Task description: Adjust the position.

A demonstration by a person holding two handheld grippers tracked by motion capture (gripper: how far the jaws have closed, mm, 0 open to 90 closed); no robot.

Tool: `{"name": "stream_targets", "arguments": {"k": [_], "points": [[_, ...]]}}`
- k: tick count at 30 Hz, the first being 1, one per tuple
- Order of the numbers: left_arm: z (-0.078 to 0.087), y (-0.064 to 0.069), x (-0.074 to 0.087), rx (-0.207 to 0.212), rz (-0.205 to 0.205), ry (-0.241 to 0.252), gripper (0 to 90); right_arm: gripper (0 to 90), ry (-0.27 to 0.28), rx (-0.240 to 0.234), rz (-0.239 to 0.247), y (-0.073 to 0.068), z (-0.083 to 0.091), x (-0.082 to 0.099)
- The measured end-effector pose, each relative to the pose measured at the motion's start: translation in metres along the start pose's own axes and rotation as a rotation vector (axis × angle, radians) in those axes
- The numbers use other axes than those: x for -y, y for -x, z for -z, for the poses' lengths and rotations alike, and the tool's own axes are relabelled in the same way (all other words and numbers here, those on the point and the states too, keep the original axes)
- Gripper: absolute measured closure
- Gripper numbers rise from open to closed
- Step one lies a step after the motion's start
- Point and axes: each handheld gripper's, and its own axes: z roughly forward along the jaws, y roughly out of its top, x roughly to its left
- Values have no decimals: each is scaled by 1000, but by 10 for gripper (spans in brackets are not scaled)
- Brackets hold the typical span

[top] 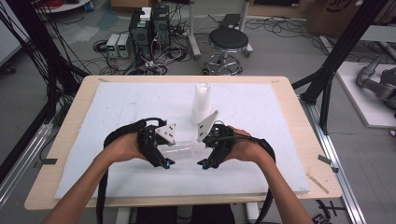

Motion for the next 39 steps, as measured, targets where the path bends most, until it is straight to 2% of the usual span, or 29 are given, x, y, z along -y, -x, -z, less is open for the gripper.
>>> {"name": "stream_targets", "arguments": {"k": [3, 6, 14, 17, 19, 24, 29, 30, 31, 32, 33, 36, 39], "points": [[-2, 0, -4, 0, -2, 11, 333, 191, 2, -6, 2, 0, -3, -4], [-3, 0, -6, 9, -2, 11, 334, 240, 9, -17, 13, 0, -6, -8], [-6, 0, -8, 13, -2, 14, 333, 252, 39, -25, 14, 0, -6, -14], [-7, 0, -9, 16, -3, 16, 334, 293, 42, -30, 15, 0, -6, -15], [-7, -1, -9, 20, -5, 17, 334, 411, 32, -23, 26, 0, -6, -16], [-9, -1, -7, 27, 1, 32, 332, 426, 32, -37, 20, 2, -6, -15], [-12, -1, -5, 7, -1, 27, 271, 429, 25, -28, 17, 2, -7, -16], [-13, -2, -4, -19, -6, 27, 239, 429, 23, -27, 15, 3, -7, -16], [-13, -2, -4, -19, -6, 27, 191, 429, 21, -25, 13, 3, -7, -15], [-12, -3, -3, -21, 2, 34, 191, 429, 21, -25, 13, 3, -7, -15], [-10, -5, -1, -27, 14, 57, 139, 429, 15, -20, 7, 3, -7, -15], [-9, -6, 2, -36, 17, 87, 138, 430, 14, -20, 0, 4, -7, -14], [-8, -6, 4, -25, 23, 116, 138, 430, 15, -15, -11, 5, -6, -13]]}}
